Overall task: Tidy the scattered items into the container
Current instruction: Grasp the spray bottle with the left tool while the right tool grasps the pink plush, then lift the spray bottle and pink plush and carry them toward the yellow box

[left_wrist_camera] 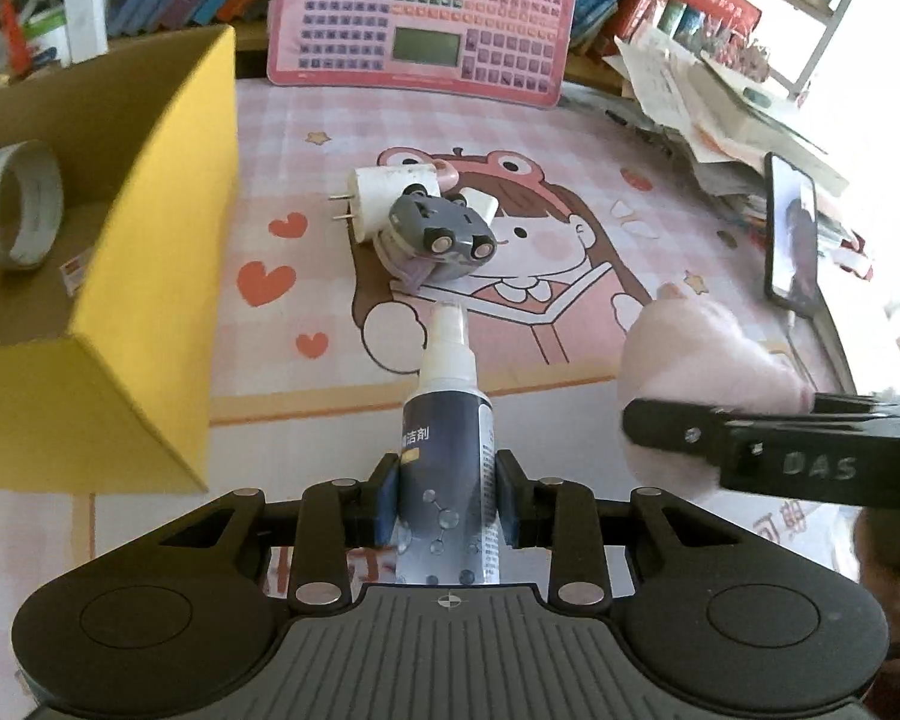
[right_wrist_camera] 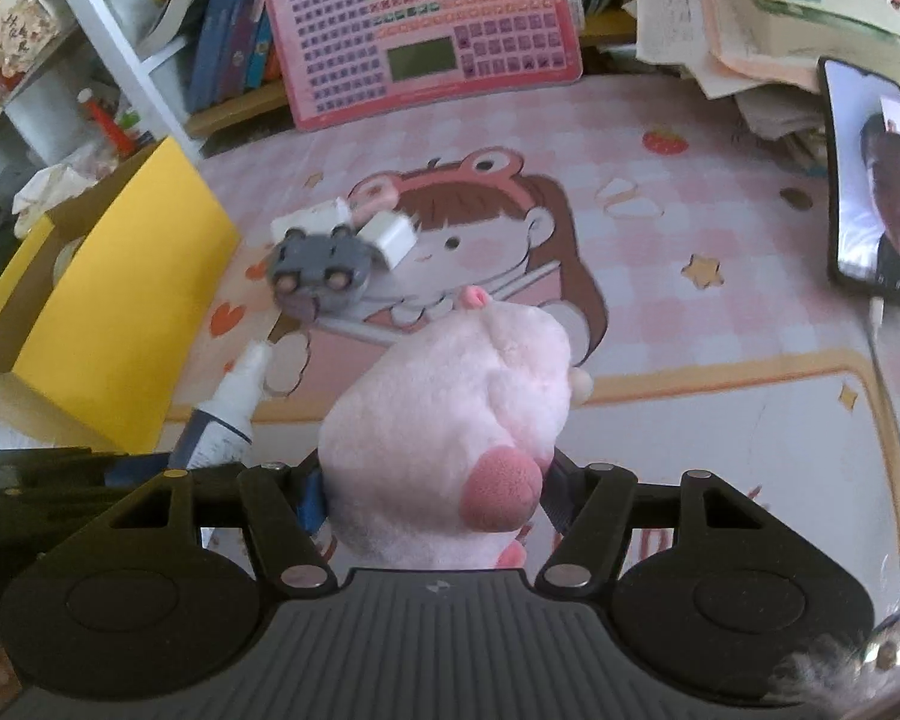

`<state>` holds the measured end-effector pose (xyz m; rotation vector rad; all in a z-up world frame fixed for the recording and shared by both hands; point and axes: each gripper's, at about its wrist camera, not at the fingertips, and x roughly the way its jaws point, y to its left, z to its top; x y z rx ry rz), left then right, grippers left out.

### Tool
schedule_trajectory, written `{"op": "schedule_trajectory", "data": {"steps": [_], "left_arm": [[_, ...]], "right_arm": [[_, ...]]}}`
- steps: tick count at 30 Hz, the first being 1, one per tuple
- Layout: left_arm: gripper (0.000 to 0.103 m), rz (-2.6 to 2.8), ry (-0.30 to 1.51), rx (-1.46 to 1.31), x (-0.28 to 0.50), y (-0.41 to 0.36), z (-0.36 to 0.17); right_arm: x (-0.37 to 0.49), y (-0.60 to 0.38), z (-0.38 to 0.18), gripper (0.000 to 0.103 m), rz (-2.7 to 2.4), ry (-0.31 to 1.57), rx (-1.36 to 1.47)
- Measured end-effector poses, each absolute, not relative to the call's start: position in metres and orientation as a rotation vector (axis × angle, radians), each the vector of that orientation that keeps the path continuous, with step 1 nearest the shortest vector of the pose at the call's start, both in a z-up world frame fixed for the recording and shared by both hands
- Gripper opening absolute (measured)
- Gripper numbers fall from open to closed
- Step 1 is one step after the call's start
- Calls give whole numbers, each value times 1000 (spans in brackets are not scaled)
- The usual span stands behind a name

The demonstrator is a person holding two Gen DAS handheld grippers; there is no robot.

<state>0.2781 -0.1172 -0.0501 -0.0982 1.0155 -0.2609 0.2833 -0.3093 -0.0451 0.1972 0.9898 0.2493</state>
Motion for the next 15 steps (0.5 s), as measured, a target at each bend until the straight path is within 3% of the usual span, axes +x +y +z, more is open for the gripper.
{"op": "schedule_trajectory", "data": {"steps": [15], "left_arm": [[31,-312,979,-171,224,-100,-39]], "right_arm": [[242,-291,-38,63,262,995,135]]}}
